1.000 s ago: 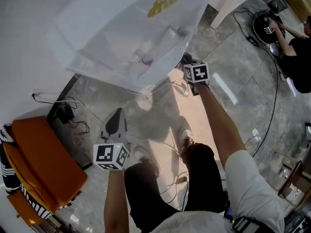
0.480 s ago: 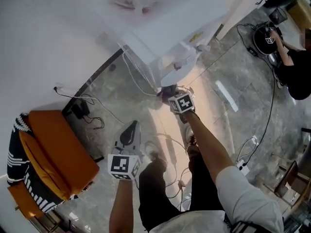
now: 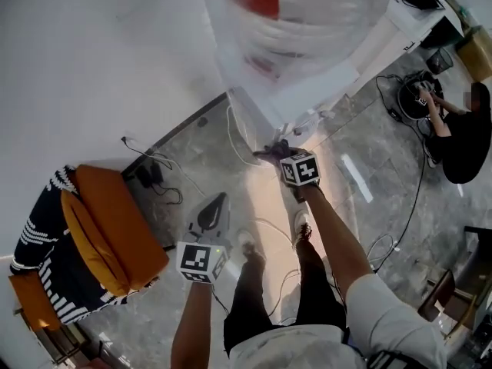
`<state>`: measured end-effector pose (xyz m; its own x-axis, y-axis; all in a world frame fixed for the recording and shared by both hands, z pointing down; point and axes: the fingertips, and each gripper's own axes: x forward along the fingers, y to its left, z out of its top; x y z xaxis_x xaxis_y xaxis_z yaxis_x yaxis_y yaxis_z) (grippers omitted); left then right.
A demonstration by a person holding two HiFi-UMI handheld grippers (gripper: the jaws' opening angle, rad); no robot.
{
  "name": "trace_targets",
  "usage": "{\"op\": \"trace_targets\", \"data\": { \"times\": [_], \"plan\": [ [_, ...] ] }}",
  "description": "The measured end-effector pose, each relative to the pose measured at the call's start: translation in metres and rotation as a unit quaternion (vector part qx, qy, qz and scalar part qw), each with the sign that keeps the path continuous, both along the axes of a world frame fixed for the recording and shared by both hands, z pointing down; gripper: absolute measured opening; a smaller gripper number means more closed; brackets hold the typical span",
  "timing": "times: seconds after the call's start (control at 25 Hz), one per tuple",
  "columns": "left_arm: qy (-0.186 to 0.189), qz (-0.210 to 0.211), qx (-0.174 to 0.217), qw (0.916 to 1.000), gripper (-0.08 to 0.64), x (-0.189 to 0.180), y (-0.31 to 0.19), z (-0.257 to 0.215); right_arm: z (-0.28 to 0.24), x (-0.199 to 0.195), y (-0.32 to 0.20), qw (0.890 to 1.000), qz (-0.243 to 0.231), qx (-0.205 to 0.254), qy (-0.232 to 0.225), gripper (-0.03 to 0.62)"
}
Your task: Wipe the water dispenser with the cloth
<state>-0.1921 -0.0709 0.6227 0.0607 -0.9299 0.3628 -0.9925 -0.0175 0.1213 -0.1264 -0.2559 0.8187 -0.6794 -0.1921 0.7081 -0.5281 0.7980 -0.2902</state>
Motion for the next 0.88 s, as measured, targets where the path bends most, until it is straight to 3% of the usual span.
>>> {"op": "trace_targets", "data": {
  "times": [0.2, 0.52, 0.88],
  "plan": [
    [0.0, 0.005, 0.012, 0.9999, 0.008, 0.002, 0.006, -0.053, -0.066, 0.009, 0.005, 1.0, -0.001, 0.006, -0.012, 0.08],
    [-0.01, 0.006, 0.029, 0.9995, 0.008, 0.0, -0.008, -0.112, -0.218, 0.007, 0.01, 0.994, -0.005, 0.066, -0.089, 0.08],
    [-0.031, 0.024, 0.054, 0.9978, 0.008, 0.023, -0.033, -0.215, -0.392, 0.076, 0.019, 0.973, 0.022, 0.165, -0.162, 0.081]
  ]
}}
